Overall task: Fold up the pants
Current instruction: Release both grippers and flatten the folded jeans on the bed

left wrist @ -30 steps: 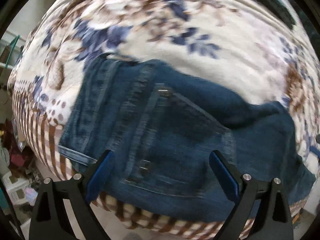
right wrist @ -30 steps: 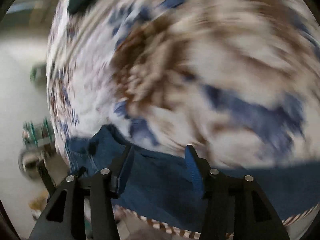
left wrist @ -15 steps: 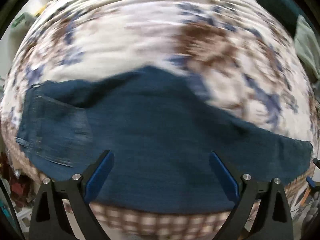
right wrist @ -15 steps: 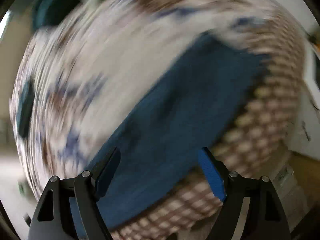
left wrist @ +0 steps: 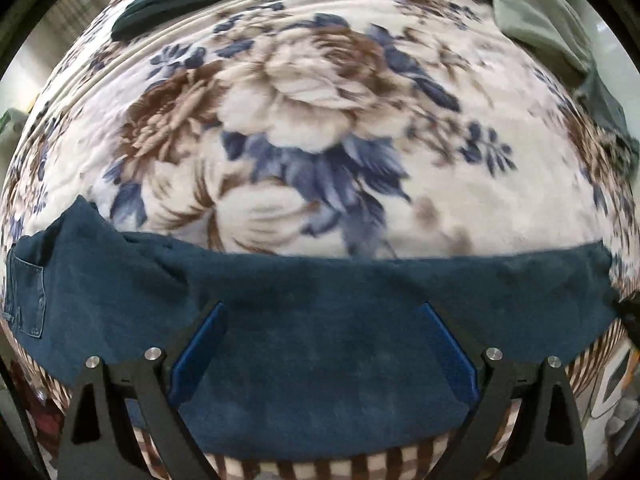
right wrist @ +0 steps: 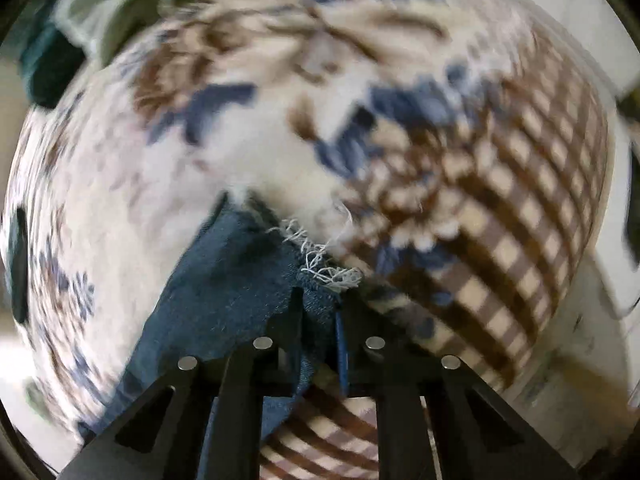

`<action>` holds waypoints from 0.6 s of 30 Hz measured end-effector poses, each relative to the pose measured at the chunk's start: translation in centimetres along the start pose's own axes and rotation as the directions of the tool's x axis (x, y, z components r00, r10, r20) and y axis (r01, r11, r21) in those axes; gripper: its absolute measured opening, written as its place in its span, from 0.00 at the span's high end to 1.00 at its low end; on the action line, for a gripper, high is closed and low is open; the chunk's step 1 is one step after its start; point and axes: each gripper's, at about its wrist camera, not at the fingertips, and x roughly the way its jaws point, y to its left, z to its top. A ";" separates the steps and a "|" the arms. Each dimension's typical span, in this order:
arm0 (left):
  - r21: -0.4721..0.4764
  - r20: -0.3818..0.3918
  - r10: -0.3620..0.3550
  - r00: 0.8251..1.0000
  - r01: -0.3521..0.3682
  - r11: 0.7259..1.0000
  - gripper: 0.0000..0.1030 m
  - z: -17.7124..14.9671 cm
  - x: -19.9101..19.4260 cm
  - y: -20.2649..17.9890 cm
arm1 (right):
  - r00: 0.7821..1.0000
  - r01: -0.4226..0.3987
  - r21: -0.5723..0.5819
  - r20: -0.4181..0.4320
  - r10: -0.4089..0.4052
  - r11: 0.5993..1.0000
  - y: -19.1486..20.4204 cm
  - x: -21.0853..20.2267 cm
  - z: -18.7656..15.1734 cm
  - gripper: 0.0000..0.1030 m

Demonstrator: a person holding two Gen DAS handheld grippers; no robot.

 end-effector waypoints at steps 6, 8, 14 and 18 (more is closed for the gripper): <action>-0.022 -0.056 0.011 0.998 -0.012 1.000 0.05 -2.6 1.0 0.0 | 0.999 0.033 -0.001 -0.037 -0.033 0.999 -1.2 0.8 -0.6 0.86; -0.043 -0.068 0.013 0.998 -0.016 0.999 0.05 -3.2 1.0 0.9 | 0.993 0.028 -0.031 -0.114 -0.031 0.999 -0.7 1.9 -0.1 0.84; -0.088 -0.069 0.040 0.997 -0.046 0.995 0.05 -3.6 1.4 2.6 | 1.000 0.000 -0.092 -0.006 -0.001 0.996 1.7 -3.1 2.6 0.30; -0.111 -0.054 0.039 0.998 -0.045 0.993 0.05 -2.5 1.9 2.2 | 1.000 -0.017 -0.173 0.009 0.019 0.985 4.7 -2.1 4.9 0.30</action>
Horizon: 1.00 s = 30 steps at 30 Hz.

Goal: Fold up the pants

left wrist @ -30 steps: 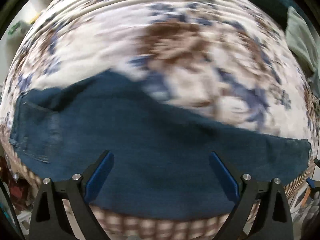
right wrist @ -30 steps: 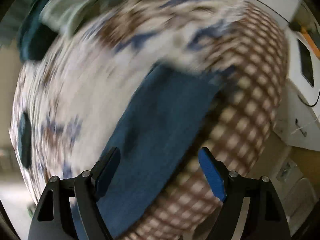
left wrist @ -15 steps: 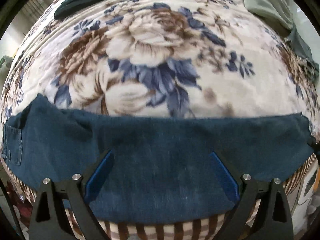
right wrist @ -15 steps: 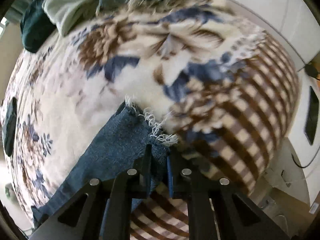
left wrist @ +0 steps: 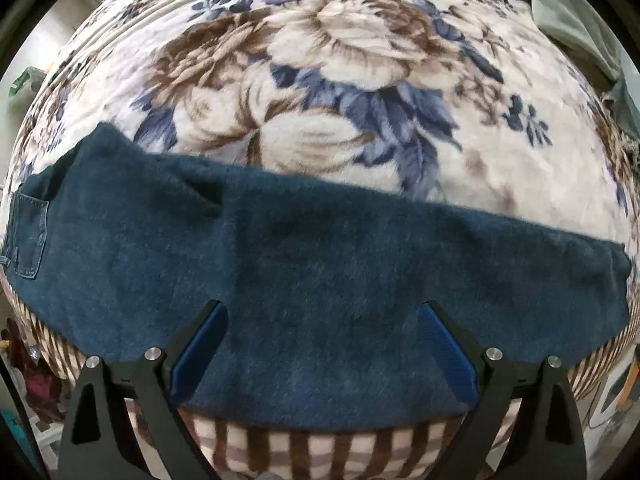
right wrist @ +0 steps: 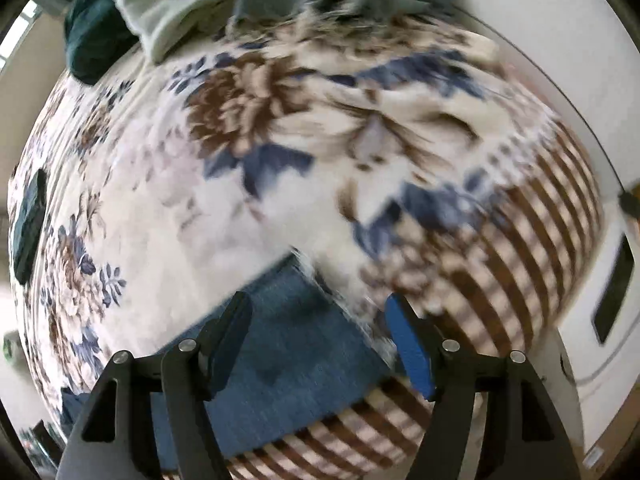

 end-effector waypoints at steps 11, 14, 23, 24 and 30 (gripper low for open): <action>0.061 0.043 -0.021 0.999 0.019 0.998 0.05 0.1 -1.5 -4.1 | 0.967 0.247 -0.246 0.124 -0.222 0.937 4.5 1.4 -1.1 0.99; 0.070 0.033 -0.026 0.999 0.024 0.997 0.05 -0.7 -2.0 -5.3 | 0.959 0.236 -0.155 0.197 -0.204 0.959 3.9 -1.3 -0.7 1.00; 0.026 0.002 -0.023 1.000 0.023 0.999 0.05 -1.8 -1.1 -2.6 | 0.996 -0.016 0.001 -0.087 0.016 1.000 -1.1 3.8 0.5 0.87; 0.021 0.001 -0.027 1.000 0.027 0.999 0.05 -1.7 -1.0 -2.3 | 0.997 -0.037 0.036 -0.071 0.040 0.999 -1.9 3.1 0.2 0.58; -0.056 -0.058 -0.105 0.993 0.102 0.993 0.05 -0.7 2.3 -1.2 | 0.971 -0.206 0.344 -0.046 0.236 0.916 -8.8 3.0 -5.5 0.12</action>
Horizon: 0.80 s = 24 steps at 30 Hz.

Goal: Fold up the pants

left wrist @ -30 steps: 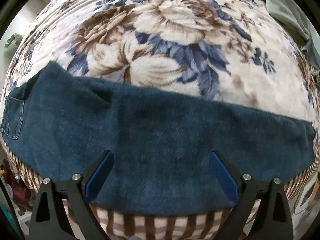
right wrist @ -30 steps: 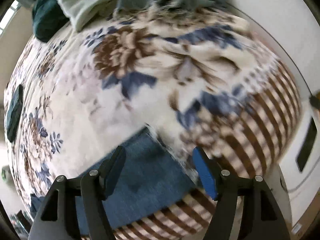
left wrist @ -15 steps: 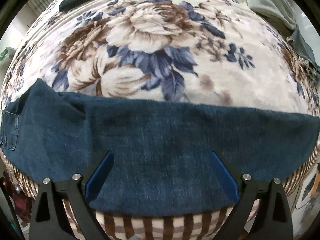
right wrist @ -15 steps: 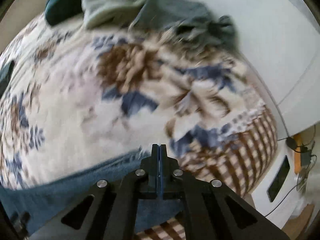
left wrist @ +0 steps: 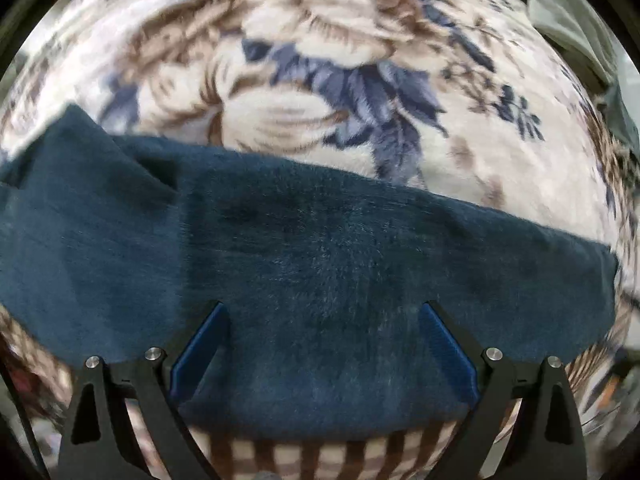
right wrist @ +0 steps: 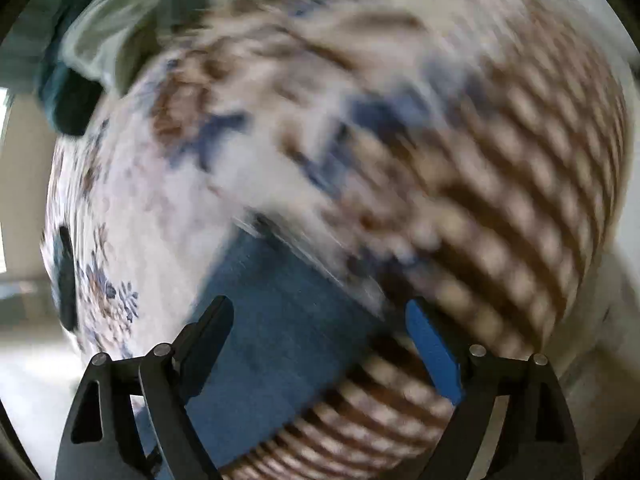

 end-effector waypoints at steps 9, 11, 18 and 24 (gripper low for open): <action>0.012 -0.024 -0.010 1.000 0.011 1.000 0.00 0.0 3.4 0.4 | 0.742 -0.671 0.225 0.202 0.639 0.707 -6.9 5.2 -3.5 0.12; 0.008 -0.039 -0.019 0.999 0.019 1.000 0.00 -0.4 3.3 0.5 | 0.726 -0.688 0.181 0.186 0.662 0.703 -6.2 5.5 -3.9 0.12; -0.004 -0.066 -0.005 0.998 0.005 1.000 0.00 0.9 3.6 0.5 | 0.801 -0.598 0.107 0.047 0.597 0.794 -3.2 8.0 -3.4 0.12; -0.011 -0.083 -0.005 0.997 0.005 1.000 0.00 1.4 3.8 0.5 | 0.720 -0.694 0.025 0.064 0.691 0.720 -0.3 6.9 -2.6 0.13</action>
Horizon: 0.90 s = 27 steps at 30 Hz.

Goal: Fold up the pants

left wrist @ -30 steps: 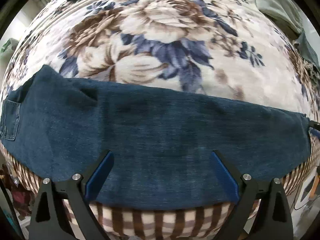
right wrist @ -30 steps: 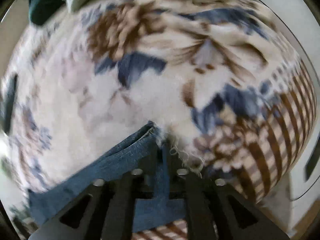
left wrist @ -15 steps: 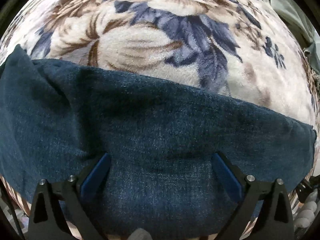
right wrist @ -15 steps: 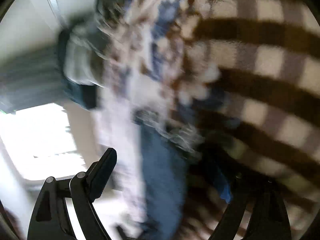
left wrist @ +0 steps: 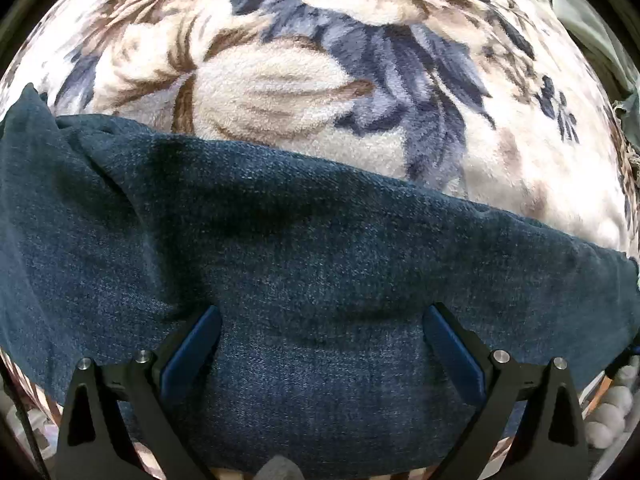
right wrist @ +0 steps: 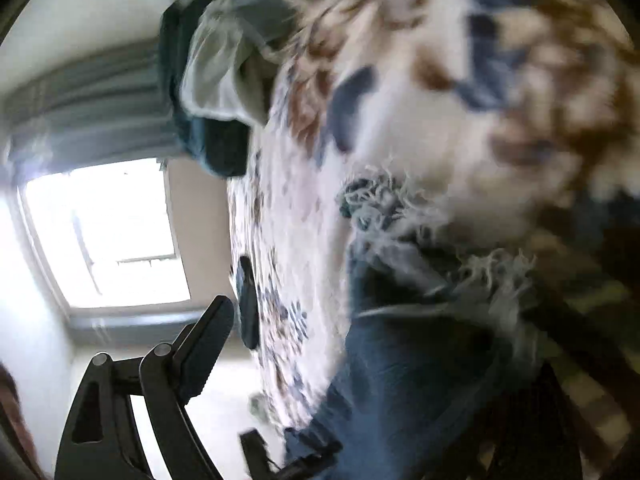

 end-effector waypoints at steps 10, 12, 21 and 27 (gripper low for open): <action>0.025 -0.013 -0.026 1.000 0.027 0.999 0.00 -0.2 0.0 0.3 | 0.974 0.158 0.051 0.158 -0.164 0.986 0.6 -2.9 -1.0 0.92; 0.033 -0.010 -0.047 0.999 0.047 0.998 0.00 -0.1 -0.8 0.8 | 0.970 0.171 0.036 0.169 -0.175 0.985 1.9 -3.5 -1.0 0.92; 0.000 0.135 -0.012 0.991 0.012 1.000 0.00 0.4 -9.1 8.3 | 0.906 0.412 -0.094 0.152 -0.396 0.906 11.4 -3.2 -6.3 0.92; -0.112 0.209 0.057 0.976 -0.034 0.993 0.00 0.0 -13.8 18.6 | 0.887 0.462 -0.244 0.104 -0.450 0.853 19.4 3.0 -17.3 0.92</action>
